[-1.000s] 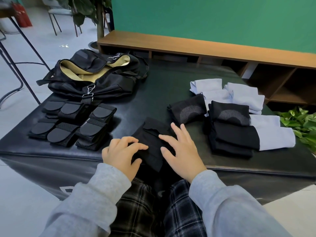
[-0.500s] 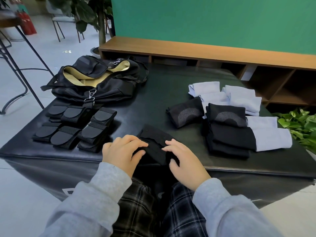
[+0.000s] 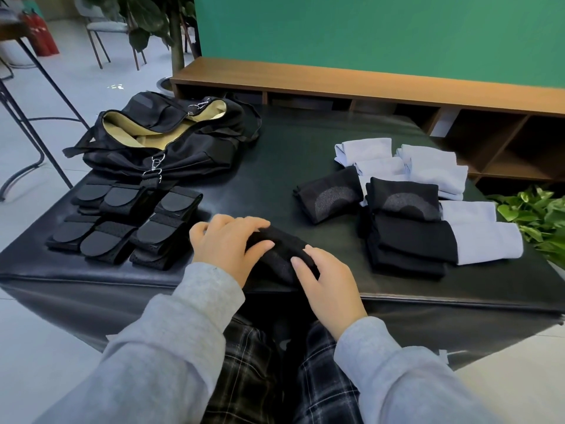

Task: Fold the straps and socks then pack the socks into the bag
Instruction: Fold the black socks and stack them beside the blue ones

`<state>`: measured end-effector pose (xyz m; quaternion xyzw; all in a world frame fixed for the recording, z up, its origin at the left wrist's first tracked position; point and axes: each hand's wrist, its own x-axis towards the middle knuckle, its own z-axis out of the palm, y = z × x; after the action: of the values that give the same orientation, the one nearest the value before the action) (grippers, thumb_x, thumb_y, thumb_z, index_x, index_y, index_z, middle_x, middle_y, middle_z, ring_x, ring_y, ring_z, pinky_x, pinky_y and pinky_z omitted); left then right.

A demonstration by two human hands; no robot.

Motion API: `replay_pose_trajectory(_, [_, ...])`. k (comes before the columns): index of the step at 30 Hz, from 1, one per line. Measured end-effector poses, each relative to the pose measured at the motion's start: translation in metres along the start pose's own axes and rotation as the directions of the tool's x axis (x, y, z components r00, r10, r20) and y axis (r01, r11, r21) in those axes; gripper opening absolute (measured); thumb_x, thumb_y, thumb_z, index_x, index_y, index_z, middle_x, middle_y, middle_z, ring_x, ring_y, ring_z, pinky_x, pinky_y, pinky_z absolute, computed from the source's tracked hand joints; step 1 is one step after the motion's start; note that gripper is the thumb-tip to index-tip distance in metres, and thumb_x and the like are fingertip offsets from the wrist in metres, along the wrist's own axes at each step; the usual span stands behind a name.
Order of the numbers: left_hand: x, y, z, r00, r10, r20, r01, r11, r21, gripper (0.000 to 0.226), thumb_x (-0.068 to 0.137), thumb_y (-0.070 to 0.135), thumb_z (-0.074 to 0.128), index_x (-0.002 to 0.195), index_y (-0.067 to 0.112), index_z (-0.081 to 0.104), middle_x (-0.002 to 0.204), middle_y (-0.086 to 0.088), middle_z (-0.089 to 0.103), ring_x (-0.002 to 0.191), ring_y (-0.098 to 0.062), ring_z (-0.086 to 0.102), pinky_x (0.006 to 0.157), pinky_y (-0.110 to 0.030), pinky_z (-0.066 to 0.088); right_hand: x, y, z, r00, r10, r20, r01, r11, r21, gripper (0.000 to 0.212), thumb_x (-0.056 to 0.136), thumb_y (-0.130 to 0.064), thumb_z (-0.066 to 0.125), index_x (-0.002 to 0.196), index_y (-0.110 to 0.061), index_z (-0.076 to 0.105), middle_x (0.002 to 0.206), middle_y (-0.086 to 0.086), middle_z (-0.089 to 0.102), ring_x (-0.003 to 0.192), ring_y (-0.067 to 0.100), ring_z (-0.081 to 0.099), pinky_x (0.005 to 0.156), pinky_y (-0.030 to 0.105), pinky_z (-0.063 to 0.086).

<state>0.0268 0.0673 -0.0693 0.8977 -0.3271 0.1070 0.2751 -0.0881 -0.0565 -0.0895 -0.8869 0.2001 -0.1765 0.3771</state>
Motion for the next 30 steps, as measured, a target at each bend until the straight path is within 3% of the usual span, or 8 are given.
replay_pose_trajectory(6, [0.007, -0.014, 0.007, 0.952, -0.275, 0.135, 0.298, 0.932, -0.205, 0.044, 0.086, 0.044, 0.059, 0.127, 0.035, 0.046, 0.102, 0.009, 0.049, 0.089, -0.008, 0.031, 0.101, -0.032, 0.028, 0.006, 0.001, 0.004, 0.995, 0.071, -0.067, -0.072, 0.997, -0.004, 0.020, 0.096, -0.035, 0.046, 0.090, -0.020, 0.058, 0.085, -0.007, 0.061, 0.085, 0.011, 0.053, 0.075, 0.025, 0.040])
replay_pose_trajectory(10, [0.007, -0.023, 0.021, 0.925, -0.335, 0.177, 0.374, 0.881, -0.289, 0.047, 0.084, 0.047, 0.060, 0.128, 0.038, 0.044, 0.108, 0.005, 0.057, 0.113, -0.021, 0.043, 0.091, -0.026, 0.029, 0.015, 0.001, 0.008, 0.983, 0.141, -0.118, -0.142, 0.990, -0.001, 0.023, 0.096, -0.039, 0.045, 0.095, -0.018, 0.054, 0.087, 0.001, 0.061, 0.084, 0.018, 0.054, 0.075, 0.031, 0.041])
replay_pose_trajectory(13, [0.011, -0.028, 0.032, 0.907, -0.373, 0.196, 0.419, 0.845, -0.331, 0.042, 0.085, 0.048, 0.058, 0.124, 0.038, 0.046, 0.104, 0.007, 0.062, 0.114, -0.022, 0.043, 0.083, -0.023, 0.024, 0.018, 0.002, 0.010, 0.974, 0.167, -0.152, -0.166, 0.986, 0.018, 0.024, 0.096, -0.039, 0.045, 0.097, -0.017, 0.053, 0.086, 0.002, 0.060, 0.085, 0.019, 0.053, 0.076, 0.032, 0.042])
replay_pose_trajectory(18, [0.017, -0.028, 0.039, 0.894, -0.415, 0.168, 0.448, 0.840, -0.306, 0.035, 0.085, 0.052, 0.056, 0.116, 0.038, 0.050, 0.095, 0.011, 0.063, 0.110, -0.021, 0.045, 0.083, -0.025, 0.032, 0.022, 0.005, 0.012, 0.966, 0.188, -0.179, -0.190, 0.982, 0.007, 0.019, 0.095, -0.033, 0.049, 0.102, -0.016, 0.054, 0.091, 0.001, 0.057, 0.091, 0.018, 0.047, 0.071, 0.022, 0.029])
replay_pose_trajectory(23, [0.022, -0.019, 0.035, 0.928, -0.349, 0.130, 0.360, 0.930, -0.071, 0.044, 0.088, 0.050, 0.053, 0.128, 0.032, 0.047, 0.119, 0.012, 0.056, 0.120, -0.018, 0.040, 0.096, -0.034, 0.027, 0.021, 0.005, 0.012, 0.973, 0.143, -0.180, -0.165, 0.980, -0.109, 0.027, 0.094, -0.024, 0.052, 0.119, -0.017, 0.053, 0.122, -0.002, 0.048, 0.113, 0.015, 0.034, 0.086, 0.012, 0.020])
replay_pose_trajectory(26, [0.023, -0.016, 0.032, 0.927, -0.304, 0.218, 0.298, 0.953, 0.063, 0.038, 0.091, 0.050, 0.045, 0.121, 0.029, 0.053, 0.129, 0.009, 0.048, 0.123, -0.021, 0.033, 0.098, -0.037, 0.028, 0.020, 0.003, 0.009, 0.982, 0.161, -0.099, -0.175, 0.974, -0.147, 0.033, 0.097, -0.026, 0.046, 0.129, -0.019, 0.048, 0.128, -0.004, 0.049, 0.122, 0.015, 0.029, 0.096, 0.018, 0.023])
replay_pose_trajectory(30, [0.016, -0.008, 0.027, 0.914, -0.291, 0.281, 0.298, 0.954, 0.021, 0.026, 0.093, 0.045, 0.047, 0.106, 0.025, 0.057, 0.124, 0.007, 0.048, 0.120, -0.020, 0.033, 0.095, -0.034, 0.028, 0.015, 0.000, 0.000, 0.983, 0.184, -0.023, -0.185, 0.969, -0.163, 0.035, 0.098, -0.024, 0.045, 0.133, -0.021, 0.045, 0.127, -0.004, 0.051, 0.124, 0.015, 0.030, 0.101, 0.025, 0.029])
